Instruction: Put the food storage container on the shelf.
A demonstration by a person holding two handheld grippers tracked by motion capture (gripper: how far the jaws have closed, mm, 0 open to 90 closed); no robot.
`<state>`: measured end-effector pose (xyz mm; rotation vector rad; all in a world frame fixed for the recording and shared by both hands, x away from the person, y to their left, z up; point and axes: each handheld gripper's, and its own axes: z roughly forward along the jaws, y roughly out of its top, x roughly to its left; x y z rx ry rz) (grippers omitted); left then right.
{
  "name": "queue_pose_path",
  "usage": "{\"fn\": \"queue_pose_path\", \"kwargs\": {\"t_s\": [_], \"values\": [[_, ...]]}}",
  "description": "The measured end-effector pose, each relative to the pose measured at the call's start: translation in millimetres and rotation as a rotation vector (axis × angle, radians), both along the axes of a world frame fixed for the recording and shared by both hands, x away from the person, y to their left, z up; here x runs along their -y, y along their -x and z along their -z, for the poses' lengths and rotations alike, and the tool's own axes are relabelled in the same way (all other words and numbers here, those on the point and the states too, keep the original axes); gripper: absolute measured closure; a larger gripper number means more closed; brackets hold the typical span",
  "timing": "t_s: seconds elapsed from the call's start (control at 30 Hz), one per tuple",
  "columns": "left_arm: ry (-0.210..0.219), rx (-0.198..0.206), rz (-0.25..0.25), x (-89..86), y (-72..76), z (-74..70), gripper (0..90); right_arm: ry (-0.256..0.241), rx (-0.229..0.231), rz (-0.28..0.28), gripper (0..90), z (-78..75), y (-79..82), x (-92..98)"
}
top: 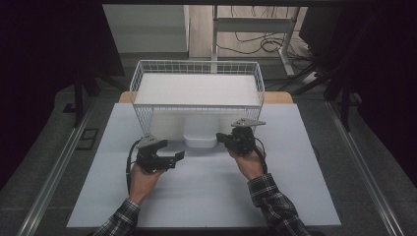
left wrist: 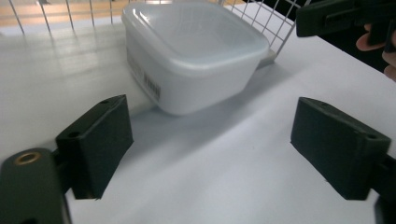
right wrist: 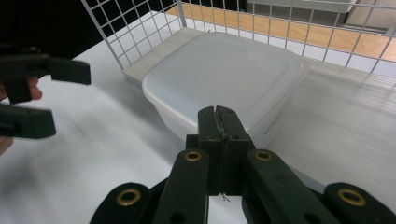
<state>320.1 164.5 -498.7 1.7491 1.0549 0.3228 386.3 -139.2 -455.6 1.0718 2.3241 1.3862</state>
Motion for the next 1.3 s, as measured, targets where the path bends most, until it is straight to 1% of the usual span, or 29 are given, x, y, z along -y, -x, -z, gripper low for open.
{"fn": "queue_pose_path", "kwargs": {"t_s": [0.07,0.17,0.27,0.3,0.33,0.37,0.53,0.67,0.73,0.77,0.87,1.0,1.1,1.17,1.3], "values": [[-0.005,0.001,0.007,-1.0,6.0,1.2,10.0,0.007,0.0,-0.006,89.4,-0.5,3.9,-1.6],[-0.044,0.014,0.004,-2.3,18.3,2.6,7.6,0.024,0.012,-0.03,89.3,-1.3,10.5,-3.7],[-0.064,0.024,0.005,-4.5,31.8,5.6,6.4,0.036,0.022,-0.053,89.0,-1.4,15.8,-5.4],[-0.068,0.027,0.006,-5.1,35.2,6.8,5.7,0.032,0.018,-0.063,88.9,-1.2,18.0,-6.2],[-0.08,0.033,0.004,-5.7,40.9,8.5,5.3,0.034,0.022,-0.069,88.9,-0.7,18.8,-6.8],[-0.098,0.041,0.0,-6.3,46.8,10.3,4.5,0.038,0.023,-0.078,88.9,0.3,20.5,-8.5],[-0.182,0.071,-0.004,-7.1,65.8,15.5,3.2,0.069,0.033,-0.114,88.9,7.0,25.0,-16.6],[-0.198,0.073,0.01,-5.8,77.7,19.0,2.9,0.083,0.024,-0.127,88.9,15.0,24.9,-23.3],[-0.224,0.076,0.01,-4.3,82.3,20.5,2.5,0.086,0.013,-0.124,88.6,19.0,23.7,-25.6],[-0.231,0.078,0.01,-4.0,83.8,20.9,2.0,0.087,0.011,-0.123,88.4,21.4,22.4,-26.7],[-0.223,0.079,0.004,-5.4,88.4,21.6,1.8,0.092,0.012,-0.12,88.1,25.9,19.4,-29.3],[-0.233,0.087,-0.012,-9.2,91.6,22.0,1.8,0.105,0.015,-0.11,87.8,31.4,15.2,-33.7],[-0.222,0.082,-0.016,-11.3,92.5,22.5,1.9,0.113,0.015,-0.111,87.8,35.4,11.0,-39.2],[-0.225,0.081,-0.019,-12.3,92.9,22.5,1.9,0.125,0.016,-0.112,87.7,37.9,8.0,-43.2],[-0.221,0.081,-0.023,-12.8,93.3,22.4,1.9,0.13,0.007,-0.103,87.8,42.7,0.9,-49.5]]}}
